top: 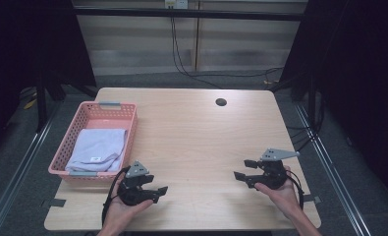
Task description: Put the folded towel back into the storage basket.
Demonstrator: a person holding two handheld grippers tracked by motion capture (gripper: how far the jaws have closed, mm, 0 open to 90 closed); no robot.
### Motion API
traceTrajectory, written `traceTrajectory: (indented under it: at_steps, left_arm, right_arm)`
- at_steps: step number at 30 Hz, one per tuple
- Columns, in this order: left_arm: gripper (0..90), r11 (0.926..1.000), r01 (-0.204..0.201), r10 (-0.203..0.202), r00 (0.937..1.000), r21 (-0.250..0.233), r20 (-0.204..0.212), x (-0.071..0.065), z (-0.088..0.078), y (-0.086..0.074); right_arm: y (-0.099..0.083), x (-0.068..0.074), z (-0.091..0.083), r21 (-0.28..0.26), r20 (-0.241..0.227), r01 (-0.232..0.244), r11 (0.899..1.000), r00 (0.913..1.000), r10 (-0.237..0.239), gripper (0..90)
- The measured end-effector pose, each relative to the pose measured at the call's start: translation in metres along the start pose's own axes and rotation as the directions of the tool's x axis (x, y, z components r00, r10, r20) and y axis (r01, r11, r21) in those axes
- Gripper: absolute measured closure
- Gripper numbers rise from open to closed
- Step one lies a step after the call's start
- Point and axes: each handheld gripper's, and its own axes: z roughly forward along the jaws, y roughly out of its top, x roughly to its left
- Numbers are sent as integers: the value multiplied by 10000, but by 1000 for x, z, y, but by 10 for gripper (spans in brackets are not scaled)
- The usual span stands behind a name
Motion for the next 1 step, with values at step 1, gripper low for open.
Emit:
traceTrajectory:
  at_steps: [1]
  left_arm:
    - [320,9999,-114,114,9999,97,40,-1,1,-1]
  right_arm:
    - [-2,-2,-2,55,166,-54,10000,9998,53,332]
